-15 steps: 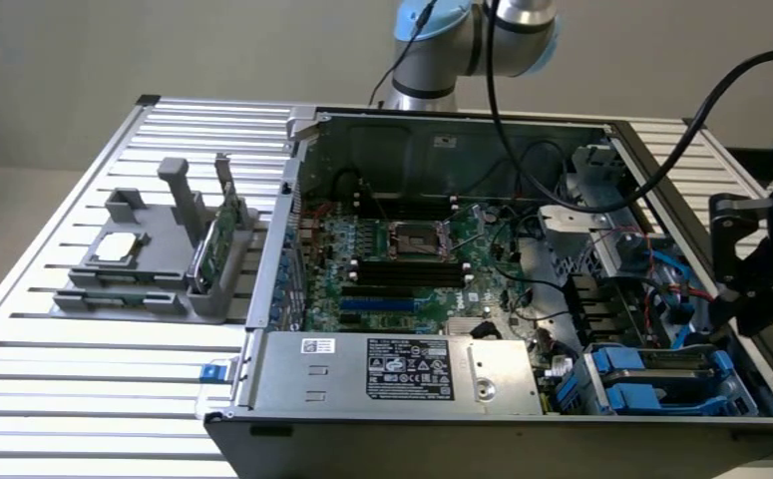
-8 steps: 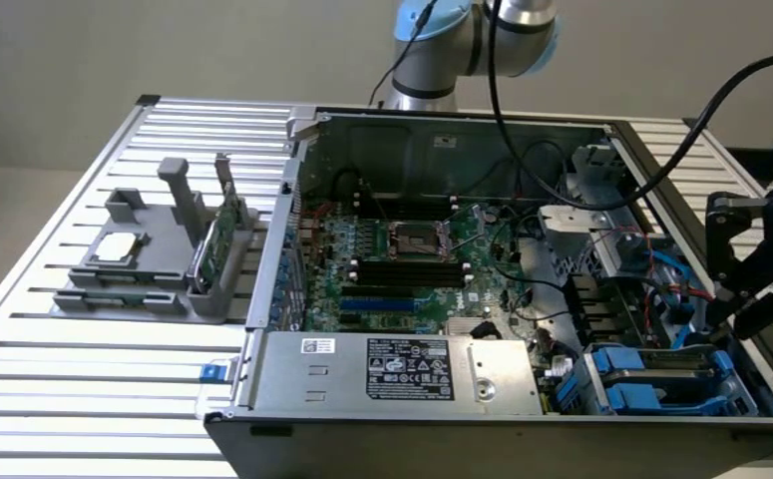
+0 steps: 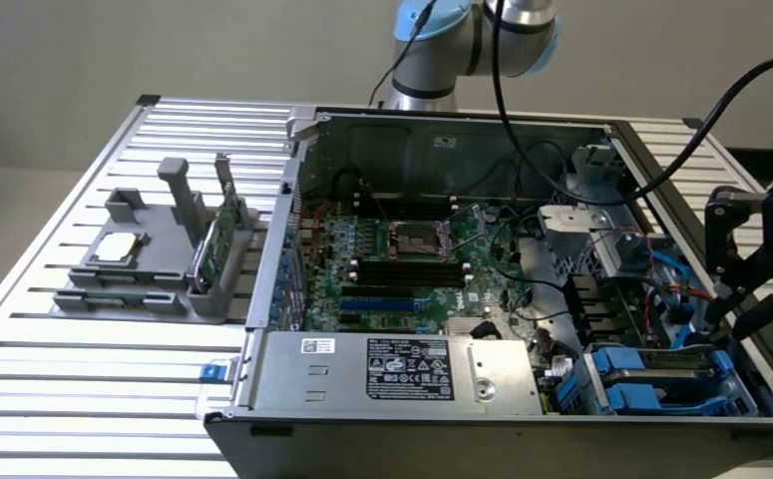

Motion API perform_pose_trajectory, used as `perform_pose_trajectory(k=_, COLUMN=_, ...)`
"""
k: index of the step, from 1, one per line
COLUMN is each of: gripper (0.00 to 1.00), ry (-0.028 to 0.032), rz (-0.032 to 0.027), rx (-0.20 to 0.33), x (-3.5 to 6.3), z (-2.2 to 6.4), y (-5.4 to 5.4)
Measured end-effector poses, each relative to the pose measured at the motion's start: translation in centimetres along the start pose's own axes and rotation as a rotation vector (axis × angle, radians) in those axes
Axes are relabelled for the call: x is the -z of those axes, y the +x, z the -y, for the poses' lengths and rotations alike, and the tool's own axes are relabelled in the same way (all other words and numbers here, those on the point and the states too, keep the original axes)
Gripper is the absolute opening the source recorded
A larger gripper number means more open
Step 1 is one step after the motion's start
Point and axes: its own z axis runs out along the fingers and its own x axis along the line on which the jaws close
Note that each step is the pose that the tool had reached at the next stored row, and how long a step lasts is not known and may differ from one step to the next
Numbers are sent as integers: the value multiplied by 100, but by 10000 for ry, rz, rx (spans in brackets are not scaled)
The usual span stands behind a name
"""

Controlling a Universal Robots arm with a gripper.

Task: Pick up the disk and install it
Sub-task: 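Insert the first disk wire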

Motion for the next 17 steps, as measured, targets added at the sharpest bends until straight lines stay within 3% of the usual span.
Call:
perform_pose_trajectory(k=9, gripper=27, ry=-59, rz=-16, rx=-1192, x=0, z=2, y=-1)
perform_pose_trajectory(k=17, gripper=27, ry=-102, rz=-50, rx=-1652, x=-1, z=52, y=-45)
